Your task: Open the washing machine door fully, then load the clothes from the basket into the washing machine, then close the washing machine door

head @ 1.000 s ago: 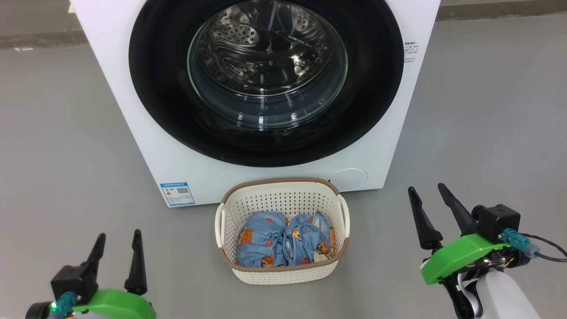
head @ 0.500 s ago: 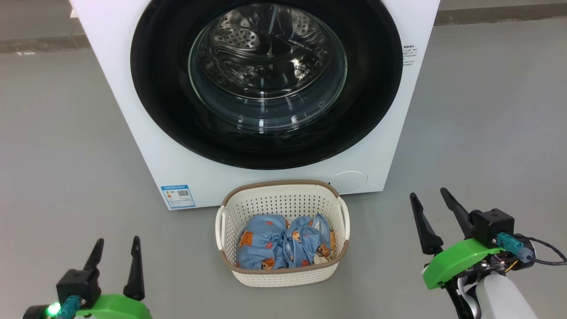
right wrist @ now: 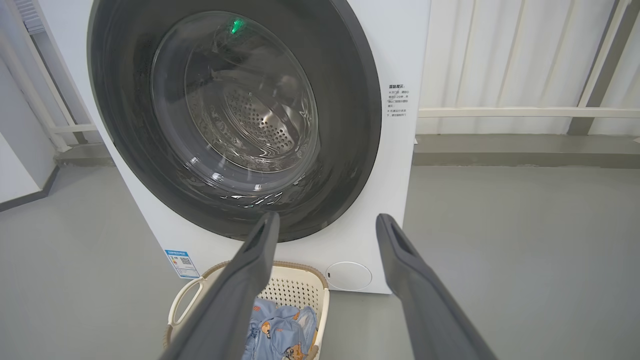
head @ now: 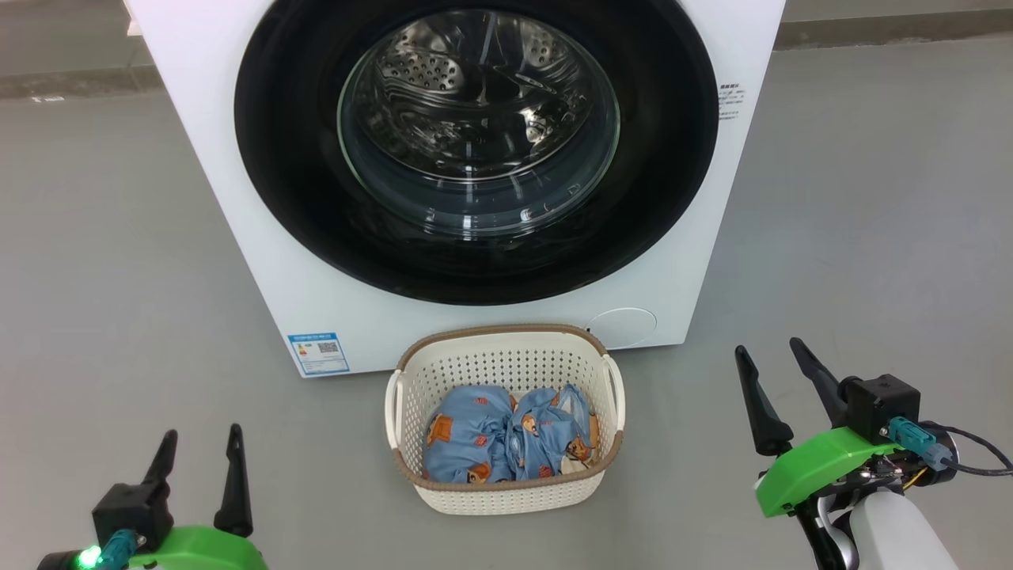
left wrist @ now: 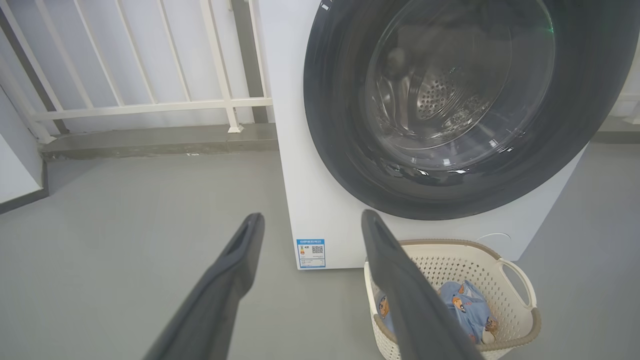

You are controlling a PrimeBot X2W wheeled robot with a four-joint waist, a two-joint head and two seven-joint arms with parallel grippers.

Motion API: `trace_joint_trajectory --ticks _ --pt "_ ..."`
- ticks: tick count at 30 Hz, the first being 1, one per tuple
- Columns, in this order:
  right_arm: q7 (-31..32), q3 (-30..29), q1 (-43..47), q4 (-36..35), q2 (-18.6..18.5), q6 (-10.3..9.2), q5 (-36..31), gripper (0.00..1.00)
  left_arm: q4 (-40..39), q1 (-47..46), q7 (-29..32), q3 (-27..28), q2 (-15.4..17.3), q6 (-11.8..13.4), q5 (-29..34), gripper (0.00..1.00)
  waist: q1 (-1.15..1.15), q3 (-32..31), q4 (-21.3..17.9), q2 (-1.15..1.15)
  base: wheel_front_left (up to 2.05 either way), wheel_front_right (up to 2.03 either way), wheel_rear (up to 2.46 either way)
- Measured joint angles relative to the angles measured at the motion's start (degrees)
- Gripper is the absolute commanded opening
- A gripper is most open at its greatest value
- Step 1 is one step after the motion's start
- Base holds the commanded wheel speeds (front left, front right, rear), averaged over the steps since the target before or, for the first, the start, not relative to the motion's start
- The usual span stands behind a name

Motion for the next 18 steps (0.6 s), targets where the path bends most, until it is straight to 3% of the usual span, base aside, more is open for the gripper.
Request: trace_joint_trajectory --ticks 18 --pt "0.00 -1.24 0.01 -0.12 0.77 0.00 -0.78 1.00 0.32 -0.01 0.00 -0.31 0.79 -0.05 -0.29 1.00 0.00 0.22 -0.12 0.00 0.00 0.00 0.00"
